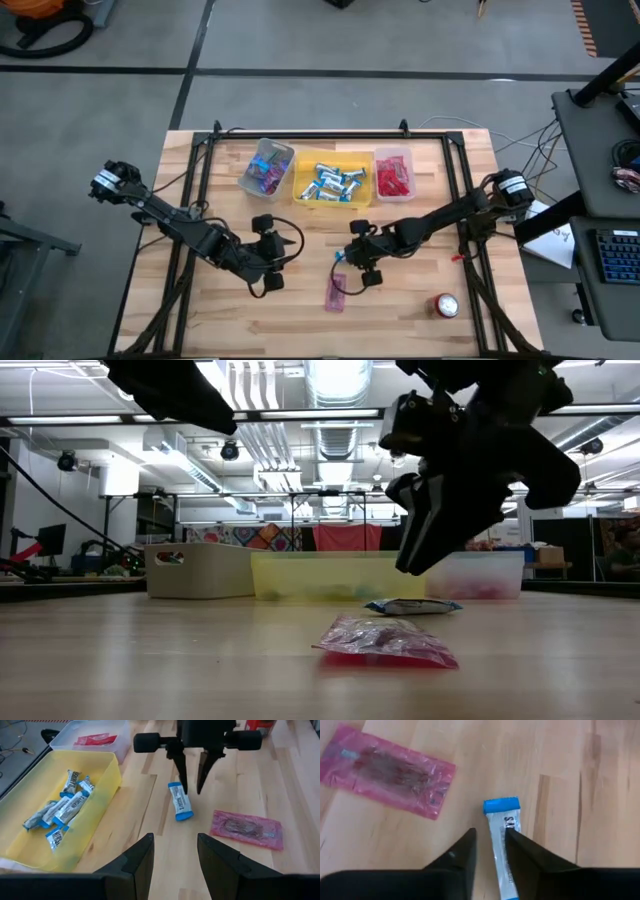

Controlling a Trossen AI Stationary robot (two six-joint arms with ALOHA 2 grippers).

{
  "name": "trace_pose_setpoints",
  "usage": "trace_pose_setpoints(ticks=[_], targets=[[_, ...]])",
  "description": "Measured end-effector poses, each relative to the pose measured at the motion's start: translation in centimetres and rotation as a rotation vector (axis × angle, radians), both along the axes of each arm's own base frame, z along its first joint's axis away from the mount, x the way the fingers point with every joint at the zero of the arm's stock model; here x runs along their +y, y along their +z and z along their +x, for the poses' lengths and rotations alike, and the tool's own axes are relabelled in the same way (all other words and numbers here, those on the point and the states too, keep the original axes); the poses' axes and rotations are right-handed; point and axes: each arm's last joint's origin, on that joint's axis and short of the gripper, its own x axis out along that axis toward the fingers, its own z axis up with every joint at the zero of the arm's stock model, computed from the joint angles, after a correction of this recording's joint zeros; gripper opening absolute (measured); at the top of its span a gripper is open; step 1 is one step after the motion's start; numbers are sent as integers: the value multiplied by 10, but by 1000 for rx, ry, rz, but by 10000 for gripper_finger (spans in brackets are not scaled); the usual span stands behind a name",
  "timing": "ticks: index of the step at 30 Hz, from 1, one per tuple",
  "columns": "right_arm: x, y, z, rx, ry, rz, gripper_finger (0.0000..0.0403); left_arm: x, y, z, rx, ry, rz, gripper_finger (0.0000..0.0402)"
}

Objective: Sort candy
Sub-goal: Put the white chocolate into the yellow bin

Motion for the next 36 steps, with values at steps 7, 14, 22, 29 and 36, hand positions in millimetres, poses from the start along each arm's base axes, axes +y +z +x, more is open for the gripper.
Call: trace_pose_setpoints(ticks=[7,14,22,29,36], targets=[[-6,-16,-9,-54,27,-10,194,-2,3,3,-47,2,-29,135],[-18,-31,-23,-203,40,-12,242,-3,5,4,-77,2,-46,135],[-37,-52,-46,-316,-24,38,234,-3,7,5,-95,1,-54,135],[-38,-64,-49,-312,-32,49,221,-3,7,6,-94,-2,-47,135],[-37,-73,-41,-323,-37,80,219,-3,8,6,-104,-10,-39,135]])
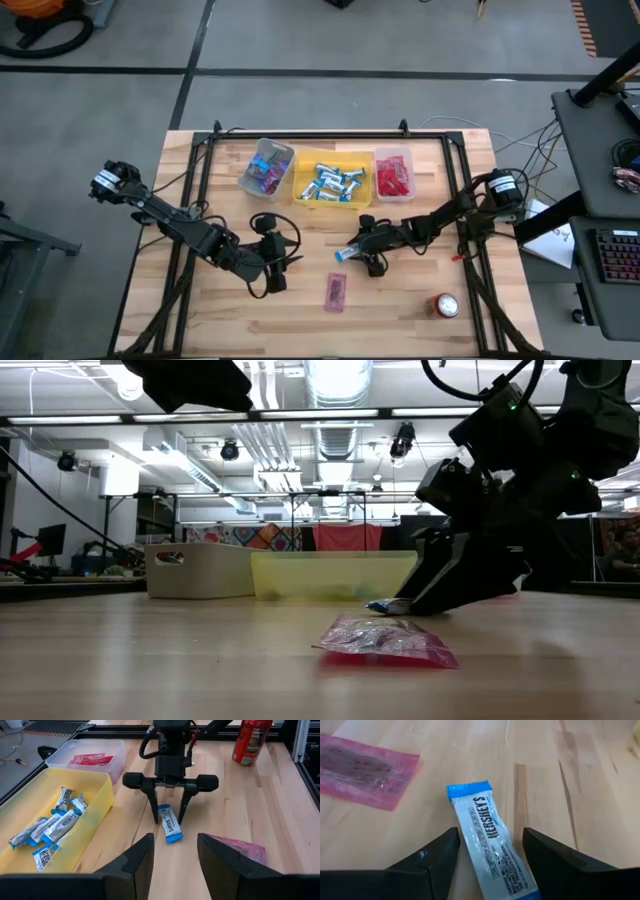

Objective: Sort candy
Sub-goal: Put the white chocolate into the yellow bin

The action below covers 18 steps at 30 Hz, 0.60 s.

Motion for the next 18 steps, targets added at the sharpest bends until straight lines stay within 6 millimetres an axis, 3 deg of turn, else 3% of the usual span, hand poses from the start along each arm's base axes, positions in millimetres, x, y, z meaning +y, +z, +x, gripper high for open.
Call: trace_pose_setpoints(ticks=[5,13,18], targets=[[0,-5,1,16,-12,20,195,0,0,0,0,0,0,135],[1,-6,1,25,17,29,92,0,0,0,-1,-8,14,135],[1,-5,1,13,10,41,80,0,0,0,-1,-9,13,135]])
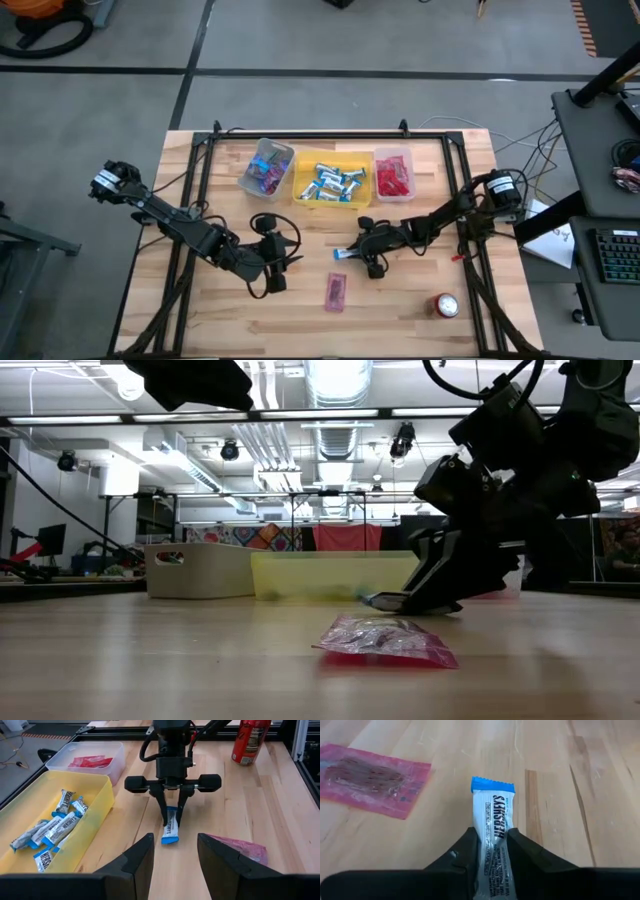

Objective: Sort candy
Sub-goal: Put the white chocolate into the yellow bin

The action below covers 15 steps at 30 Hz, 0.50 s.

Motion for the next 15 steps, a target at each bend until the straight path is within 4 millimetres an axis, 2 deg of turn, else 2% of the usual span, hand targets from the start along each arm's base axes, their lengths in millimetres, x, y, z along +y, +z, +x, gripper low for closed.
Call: trace_pose_setpoints(ticks=[7,15], targets=[[0,11,0,-14,-17,31,90,0,0,0,1,-1,2,135],[1,50,8,-92,-43,92,74,0,0,0,4,-4,8,135]])
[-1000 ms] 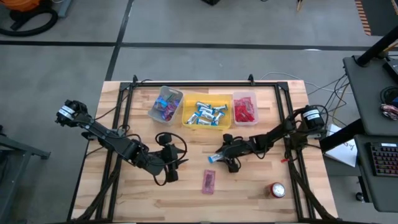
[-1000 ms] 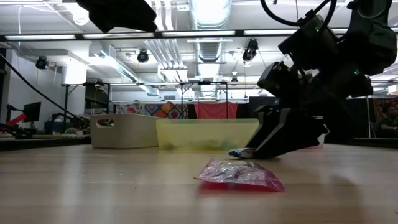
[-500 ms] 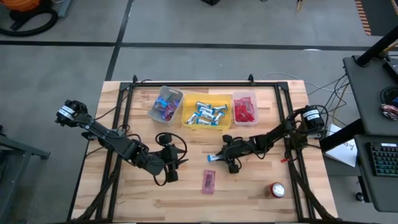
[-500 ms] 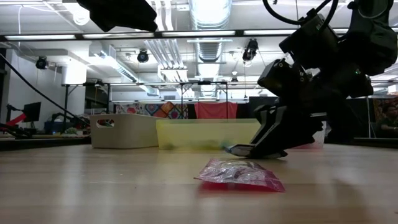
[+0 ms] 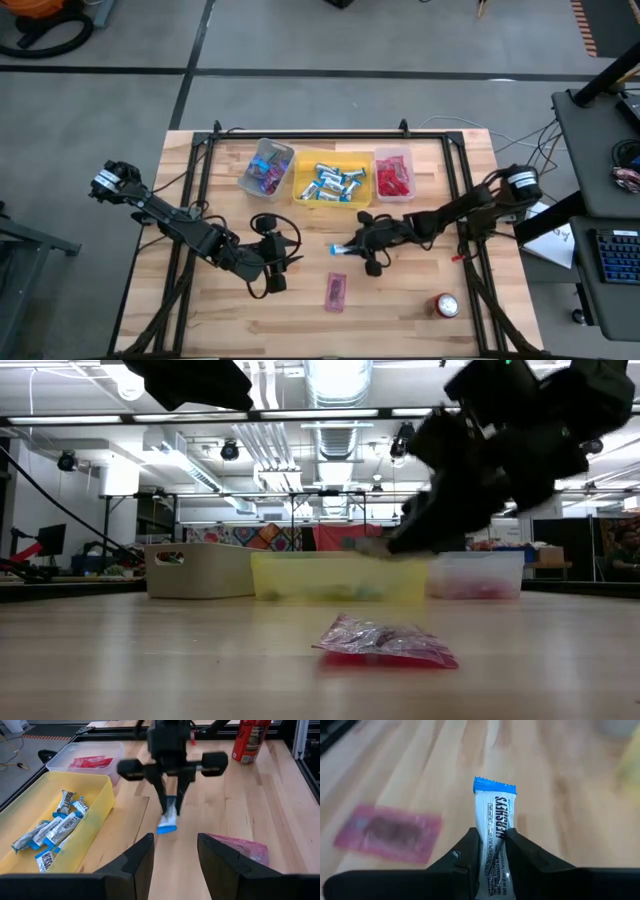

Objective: Sort candy
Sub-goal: Put the white chocolate into the yellow bin, then put the red candy into the transparent bin

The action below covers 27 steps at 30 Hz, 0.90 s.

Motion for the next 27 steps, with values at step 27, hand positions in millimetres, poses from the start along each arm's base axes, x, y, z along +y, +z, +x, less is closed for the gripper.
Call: trace_pose_setpoints(ticks=[27], targets=[[-187,49,30,210,-469,-112,142,1,1,0,-34,65,-21,135]])
